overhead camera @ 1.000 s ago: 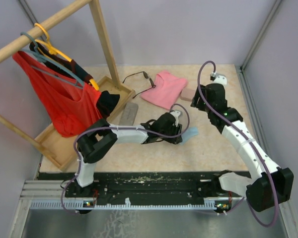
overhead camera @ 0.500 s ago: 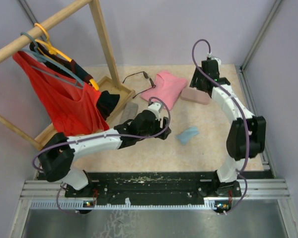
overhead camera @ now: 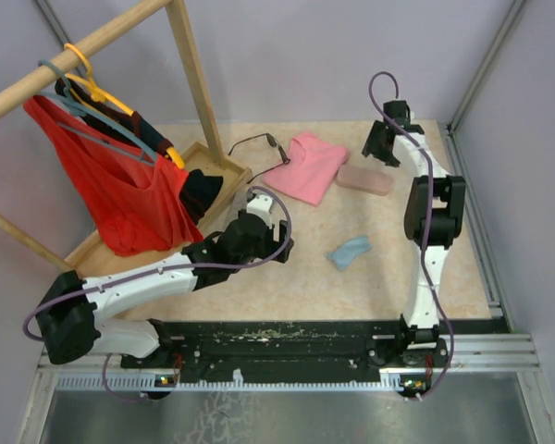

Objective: Organize the sunglasses
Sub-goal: Move the sunglasses case at the center of the board.

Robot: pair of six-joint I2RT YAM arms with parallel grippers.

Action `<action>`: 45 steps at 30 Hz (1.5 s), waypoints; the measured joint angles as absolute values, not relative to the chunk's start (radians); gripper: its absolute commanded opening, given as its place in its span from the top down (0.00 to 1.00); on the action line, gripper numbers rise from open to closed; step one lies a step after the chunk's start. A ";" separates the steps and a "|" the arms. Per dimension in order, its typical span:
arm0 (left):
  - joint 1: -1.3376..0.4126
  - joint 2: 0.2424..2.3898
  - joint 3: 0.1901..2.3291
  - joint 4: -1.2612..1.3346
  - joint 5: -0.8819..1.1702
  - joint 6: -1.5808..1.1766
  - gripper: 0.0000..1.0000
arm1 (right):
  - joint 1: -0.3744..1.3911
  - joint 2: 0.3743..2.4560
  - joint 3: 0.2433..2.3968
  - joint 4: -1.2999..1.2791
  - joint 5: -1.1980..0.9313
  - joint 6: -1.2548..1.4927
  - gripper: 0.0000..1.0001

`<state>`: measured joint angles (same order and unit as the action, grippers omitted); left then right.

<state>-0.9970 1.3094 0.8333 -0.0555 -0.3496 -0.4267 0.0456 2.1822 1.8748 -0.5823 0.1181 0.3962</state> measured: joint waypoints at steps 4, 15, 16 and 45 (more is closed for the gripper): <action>-0.997 1.283 0.833 -0.064 -0.377 -0.421 0.15 | 0.025 2.264 1.985 -0.625 0.065 0.395 0.35; -0.997 1.282 0.833 -0.107 -0.393 -0.417 0.15 | -0.018 2.367 2.049 -0.706 -0.095 0.384 0.35; -0.997 1.282 0.833 -0.108 -0.392 -0.417 0.15 | -0.018 2.367 2.046 -0.708 -0.104 0.384 0.35; -0.992 1.296 0.830 -0.113 -0.376 -0.418 0.14 | 0.125 1.731 1.224 -0.428 -0.167 0.212 0.29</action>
<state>-0.9920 1.2961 0.8299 -0.1135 -0.3763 -0.4179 0.1246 1.7309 1.2243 -0.4278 -0.1665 0.2123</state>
